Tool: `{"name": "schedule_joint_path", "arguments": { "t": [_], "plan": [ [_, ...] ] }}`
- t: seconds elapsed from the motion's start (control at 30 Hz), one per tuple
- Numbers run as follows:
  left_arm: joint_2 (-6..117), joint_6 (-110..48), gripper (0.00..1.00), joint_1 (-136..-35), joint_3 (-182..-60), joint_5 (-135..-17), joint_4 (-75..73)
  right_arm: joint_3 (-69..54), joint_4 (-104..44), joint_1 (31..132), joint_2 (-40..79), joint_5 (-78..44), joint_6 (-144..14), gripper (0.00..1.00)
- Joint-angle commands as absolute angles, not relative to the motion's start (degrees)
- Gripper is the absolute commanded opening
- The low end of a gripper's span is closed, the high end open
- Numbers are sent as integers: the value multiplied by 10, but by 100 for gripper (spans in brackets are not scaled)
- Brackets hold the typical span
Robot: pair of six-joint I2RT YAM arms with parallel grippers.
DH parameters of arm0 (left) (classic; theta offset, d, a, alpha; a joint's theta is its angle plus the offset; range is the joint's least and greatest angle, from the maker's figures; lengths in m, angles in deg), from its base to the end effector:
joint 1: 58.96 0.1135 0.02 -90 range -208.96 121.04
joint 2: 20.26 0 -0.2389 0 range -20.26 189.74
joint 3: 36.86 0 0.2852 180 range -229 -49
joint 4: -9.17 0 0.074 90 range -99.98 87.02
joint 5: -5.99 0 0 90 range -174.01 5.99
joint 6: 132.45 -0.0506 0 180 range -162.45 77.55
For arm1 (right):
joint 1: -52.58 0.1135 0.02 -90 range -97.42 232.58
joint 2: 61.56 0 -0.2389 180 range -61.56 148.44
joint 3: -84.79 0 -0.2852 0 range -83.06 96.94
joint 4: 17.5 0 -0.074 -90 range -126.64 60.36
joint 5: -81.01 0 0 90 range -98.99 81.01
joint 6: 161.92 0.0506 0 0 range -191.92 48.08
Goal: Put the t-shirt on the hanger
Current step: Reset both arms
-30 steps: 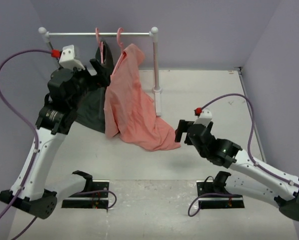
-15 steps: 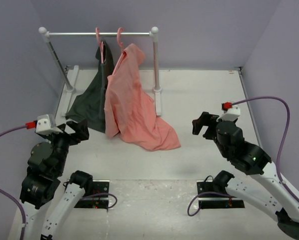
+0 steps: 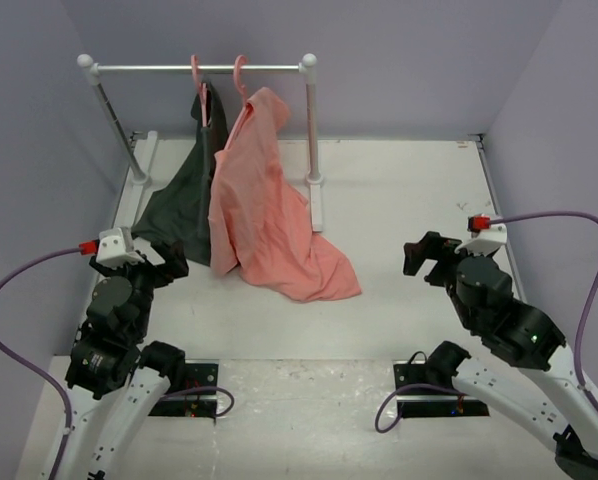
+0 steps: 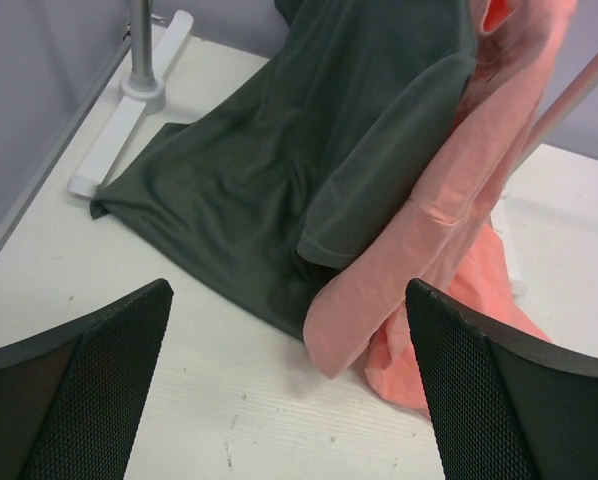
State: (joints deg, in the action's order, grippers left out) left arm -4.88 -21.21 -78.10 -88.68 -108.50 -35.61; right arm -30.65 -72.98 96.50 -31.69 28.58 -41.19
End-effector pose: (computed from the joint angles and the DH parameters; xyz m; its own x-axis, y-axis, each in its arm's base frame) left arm 0.1371 -0.0254 0.3289 -0.0954 -0.3158 -0.9440 -0.1327 0.9439 -0.3024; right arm 0.1323 0.0846 0.3543 -0.2909 0.2821 -0.9142 0.0110 0.9564 0.2917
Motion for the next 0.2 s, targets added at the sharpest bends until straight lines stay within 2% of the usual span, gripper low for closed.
{"name": "schedule_joint_path", "arguments": {
  "t": [0.0, 0.17],
  "plan": [
    [-46, -228, 100, -780, -871, -1112, -316, -317, -717, 964, -329, 309, -440, 99],
    [-43, -232, 100, -780, -863, -1104, -310, -323, -715, 964, -336, 314, -432, 99]
  ]
}}
